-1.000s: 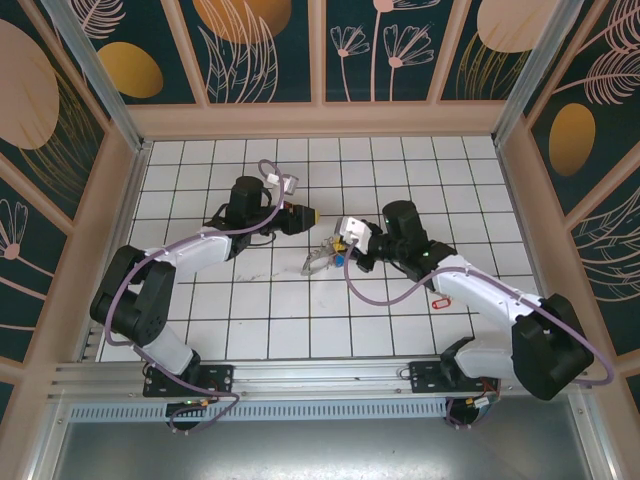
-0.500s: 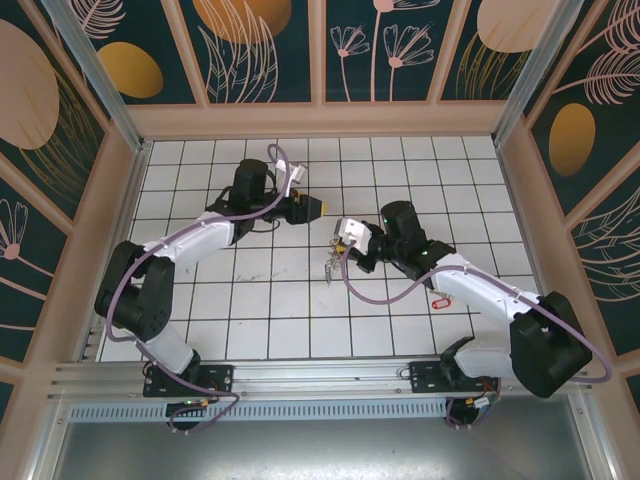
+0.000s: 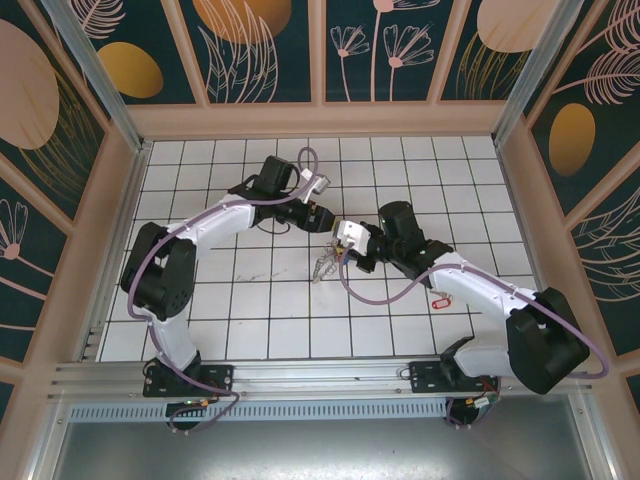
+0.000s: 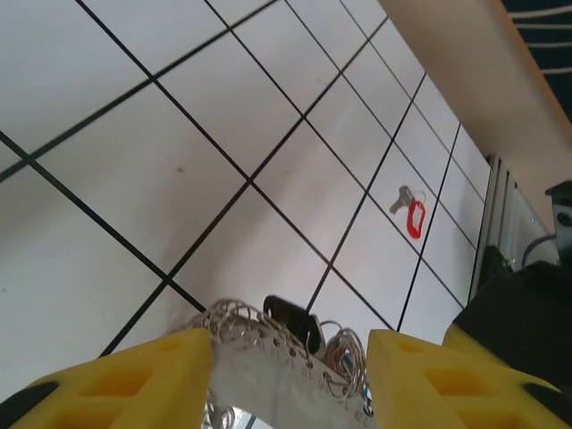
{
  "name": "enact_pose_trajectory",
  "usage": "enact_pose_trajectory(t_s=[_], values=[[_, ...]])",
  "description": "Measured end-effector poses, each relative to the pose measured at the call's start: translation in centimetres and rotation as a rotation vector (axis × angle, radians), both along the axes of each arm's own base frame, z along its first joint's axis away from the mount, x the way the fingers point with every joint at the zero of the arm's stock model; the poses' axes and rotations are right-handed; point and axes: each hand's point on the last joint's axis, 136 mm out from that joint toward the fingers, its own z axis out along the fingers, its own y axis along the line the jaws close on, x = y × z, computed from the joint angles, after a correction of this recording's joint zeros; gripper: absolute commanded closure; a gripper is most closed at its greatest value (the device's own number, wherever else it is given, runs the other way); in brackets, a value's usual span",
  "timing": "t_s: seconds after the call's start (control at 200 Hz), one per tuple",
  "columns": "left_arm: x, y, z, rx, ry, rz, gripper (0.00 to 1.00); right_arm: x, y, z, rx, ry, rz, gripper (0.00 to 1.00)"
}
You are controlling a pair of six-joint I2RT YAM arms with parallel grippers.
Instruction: Put the keys on the keyring
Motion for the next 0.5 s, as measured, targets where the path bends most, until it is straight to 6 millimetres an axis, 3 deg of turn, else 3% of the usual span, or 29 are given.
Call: enact_pose_trajectory(t_s=[0.5], values=[[-0.69,-0.63,-0.98,0.034,0.057,-0.090,0.48,0.17,-0.09,-0.06,-0.017,-0.026,0.003,1.00]])
